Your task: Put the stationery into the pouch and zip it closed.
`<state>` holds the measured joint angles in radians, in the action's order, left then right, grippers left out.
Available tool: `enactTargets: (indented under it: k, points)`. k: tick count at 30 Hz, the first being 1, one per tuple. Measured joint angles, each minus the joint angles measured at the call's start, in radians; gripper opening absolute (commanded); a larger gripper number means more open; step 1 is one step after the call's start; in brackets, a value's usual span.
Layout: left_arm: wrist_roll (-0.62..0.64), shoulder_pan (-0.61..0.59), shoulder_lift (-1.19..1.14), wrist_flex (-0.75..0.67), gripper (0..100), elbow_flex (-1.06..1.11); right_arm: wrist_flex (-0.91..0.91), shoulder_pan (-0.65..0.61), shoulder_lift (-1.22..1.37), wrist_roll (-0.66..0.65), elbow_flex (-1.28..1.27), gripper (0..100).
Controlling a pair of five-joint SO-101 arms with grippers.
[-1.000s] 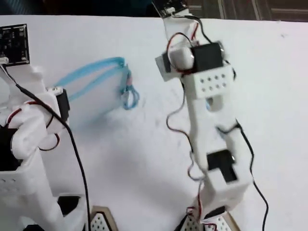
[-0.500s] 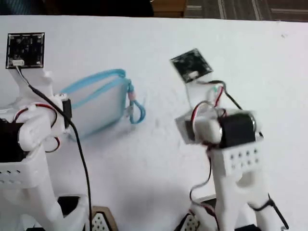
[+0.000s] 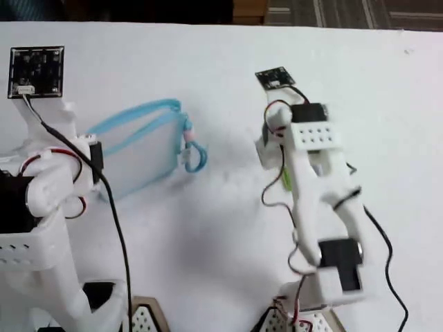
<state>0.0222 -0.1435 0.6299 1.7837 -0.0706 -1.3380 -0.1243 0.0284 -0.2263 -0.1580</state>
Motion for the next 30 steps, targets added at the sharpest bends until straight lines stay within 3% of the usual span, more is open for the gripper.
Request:
enactTargets:
  k: [6, 15, 20, 30]
  points:
    - [0.000, 0.000, 0.000, 0.000, 2, 0.000, 0.192, 0.002, 0.226, 0.002, 0.051, 18.1]
    - [0.000, 0.000, 0.000, 0.000, 2, 0.003, 0.103, 0.000, 0.419, 0.002, 0.261, 17.2]
    - [0.000, 0.000, 0.002, 0.000, 2, 0.006, 0.091, -0.003, 0.446, 0.002, 0.287, 1.3]
    - [0.000, 0.000, 0.002, 0.000, 2, 0.006, 0.078, -0.008, 0.465, 0.002, 0.287, 1.7]
